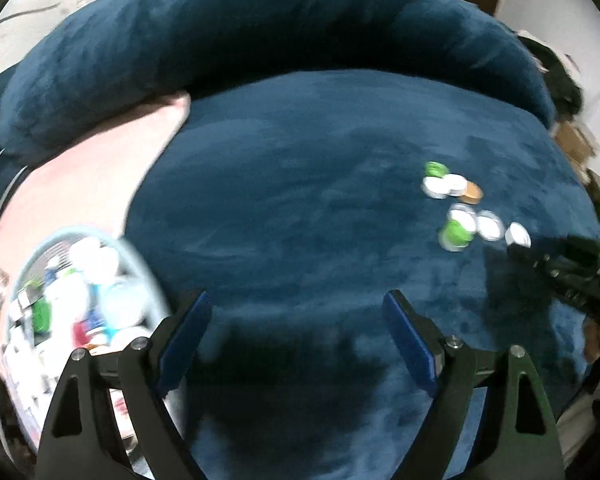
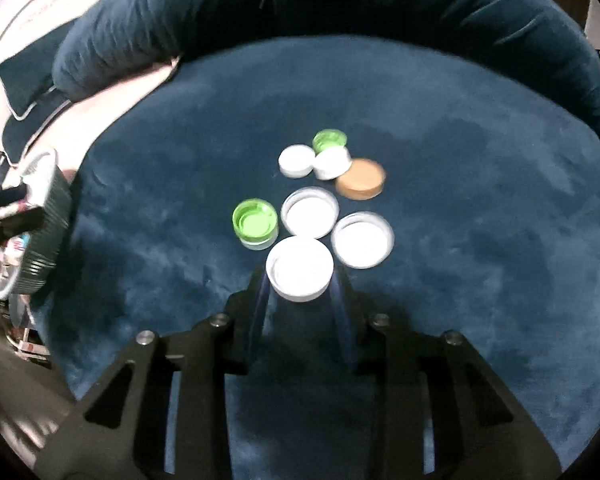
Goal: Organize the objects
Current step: 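Grasp a white cap with the right gripper while the left gripper grasps a green cap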
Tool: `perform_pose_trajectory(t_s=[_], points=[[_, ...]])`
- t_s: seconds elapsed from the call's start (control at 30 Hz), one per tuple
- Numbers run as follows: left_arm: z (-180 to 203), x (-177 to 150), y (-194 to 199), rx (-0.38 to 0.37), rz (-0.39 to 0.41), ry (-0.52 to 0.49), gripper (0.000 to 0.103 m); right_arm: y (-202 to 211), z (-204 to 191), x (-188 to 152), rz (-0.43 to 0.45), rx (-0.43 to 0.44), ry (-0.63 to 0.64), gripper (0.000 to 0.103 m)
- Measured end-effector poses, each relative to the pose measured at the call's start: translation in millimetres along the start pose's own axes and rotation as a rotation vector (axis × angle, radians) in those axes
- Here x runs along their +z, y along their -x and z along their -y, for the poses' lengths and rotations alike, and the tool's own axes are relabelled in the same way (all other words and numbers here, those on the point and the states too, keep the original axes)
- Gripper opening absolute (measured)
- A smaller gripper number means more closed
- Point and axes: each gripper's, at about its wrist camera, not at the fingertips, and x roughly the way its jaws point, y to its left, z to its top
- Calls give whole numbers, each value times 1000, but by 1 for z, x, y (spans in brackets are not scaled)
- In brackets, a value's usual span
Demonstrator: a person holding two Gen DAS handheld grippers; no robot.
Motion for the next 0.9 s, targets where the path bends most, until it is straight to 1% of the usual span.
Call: perform_pose_trajectory(t_s=[0.1, 0.13, 0.23, 0.3, 0.33, 0.37, 0.4, 0.53, 0.6, 0.63, 0.67, 0.7, 0.77, 0.9], points=[[35, 4, -14, -69, 12, -89, 89, 16, 18, -1, -26, -4, -32, 32], [52, 6, -23, -96, 18, -138, 89, 21, 27, -3, -30, 3, -42, 32], [91, 12, -46, -151, 33, -222, 88, 24, 40, -10, -8, -16, -58, 33], [107, 16, -58, -172, 43, -237, 87, 19, 53, -17, -9, -11, -102, 33], [114, 18, -64, -184, 48, -235, 85, 15, 59, -18, -16, 5, -132, 33], [118, 20, -68, -193, 52, -230, 79, 13, 66, -19, -19, 17, -146, 33], [121, 21, -71, -195, 55, -228, 76, 11, 69, -20, -19, 20, -151, 33], [133, 29, -87, -207, 37, -238, 75, 4, 79, -20, -21, 40, -174, 33], [137, 30, -94, -205, 31, -243, 74, 4, 82, -19, -15, 41, -177, 33], [139, 30, -97, -204, 30, -242, 69, 5, 83, -19, -13, 42, -177, 33], [140, 31, -99, -205, 29, -240, 58, 6, 84, -18, -8, 44, -180, 33], [141, 32, -101, -208, 25, -239, 51, 7, 85, -18, -6, 46, -181, 33], [142, 33, -103, -212, 16, -246, 33, 7, 87, -19, -4, 48, -187, 33], [138, 33, -100, -217, 23, -243, 32, 5, 88, -18, -3, 44, -191, 33]])
